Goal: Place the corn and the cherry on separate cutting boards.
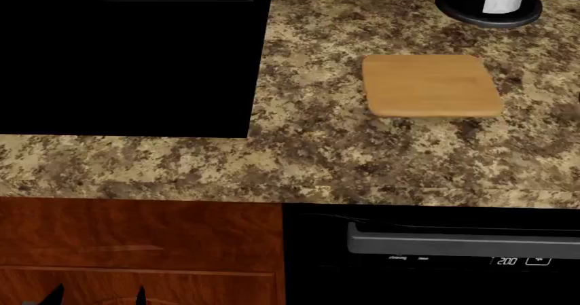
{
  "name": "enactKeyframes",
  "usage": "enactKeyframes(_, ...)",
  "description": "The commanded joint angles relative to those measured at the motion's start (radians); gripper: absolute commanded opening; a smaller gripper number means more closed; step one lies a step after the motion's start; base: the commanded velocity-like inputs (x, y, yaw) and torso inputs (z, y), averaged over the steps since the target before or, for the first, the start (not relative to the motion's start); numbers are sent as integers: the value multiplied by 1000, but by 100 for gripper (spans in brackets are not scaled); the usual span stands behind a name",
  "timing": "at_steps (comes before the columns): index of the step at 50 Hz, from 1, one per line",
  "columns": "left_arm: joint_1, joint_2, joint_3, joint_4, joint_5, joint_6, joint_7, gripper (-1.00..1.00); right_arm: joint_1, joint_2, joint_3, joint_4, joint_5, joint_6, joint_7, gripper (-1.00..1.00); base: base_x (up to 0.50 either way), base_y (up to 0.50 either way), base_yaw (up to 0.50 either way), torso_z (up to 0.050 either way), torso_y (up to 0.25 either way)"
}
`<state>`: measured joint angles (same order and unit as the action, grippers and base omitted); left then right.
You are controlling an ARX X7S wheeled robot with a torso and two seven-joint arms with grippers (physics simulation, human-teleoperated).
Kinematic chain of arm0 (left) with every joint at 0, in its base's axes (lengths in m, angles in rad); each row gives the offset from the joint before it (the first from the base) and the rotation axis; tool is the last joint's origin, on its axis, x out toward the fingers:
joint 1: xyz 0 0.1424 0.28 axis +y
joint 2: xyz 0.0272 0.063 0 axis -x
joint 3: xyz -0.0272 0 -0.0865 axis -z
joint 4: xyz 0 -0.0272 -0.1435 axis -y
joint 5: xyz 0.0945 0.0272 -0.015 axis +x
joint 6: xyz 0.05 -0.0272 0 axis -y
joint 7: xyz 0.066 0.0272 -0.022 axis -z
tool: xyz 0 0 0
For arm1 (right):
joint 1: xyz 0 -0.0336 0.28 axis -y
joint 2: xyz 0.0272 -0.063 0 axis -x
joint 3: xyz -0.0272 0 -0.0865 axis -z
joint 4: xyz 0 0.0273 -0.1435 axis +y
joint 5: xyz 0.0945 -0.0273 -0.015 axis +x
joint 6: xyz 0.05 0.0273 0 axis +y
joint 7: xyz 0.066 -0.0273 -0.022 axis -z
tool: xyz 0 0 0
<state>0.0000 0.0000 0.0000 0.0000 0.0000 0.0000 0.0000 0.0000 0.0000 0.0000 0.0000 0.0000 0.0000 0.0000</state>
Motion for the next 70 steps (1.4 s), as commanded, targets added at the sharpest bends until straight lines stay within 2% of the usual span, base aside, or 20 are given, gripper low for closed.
enactKeyframes(1,-23,-150,188,-27,-156,34,-182,100,13,114,-139,17,115,-20,136,100,0,0,0,0,0)
enactKeyframes(16,-30,-170,222,-14,-139,-23,-190,100,11,131,-154,-4,118,-8,154,100,0,0,0,0,0)
enactKeyframes(21,-10,-171,207,8,-130,51,-213,100,20,132,-158,23,119,-24,157,100,0,0,0,0,0)
enactKeyframes(23,-14,-176,214,29,-142,-6,-209,100,24,133,-161,29,117,-21,160,100,0,0,0,0,0)
enactKeyframes(70,-45,-190,242,-19,-183,-44,-214,100,28,160,-191,25,135,-25,202,100,-7,-500,0,0,0)
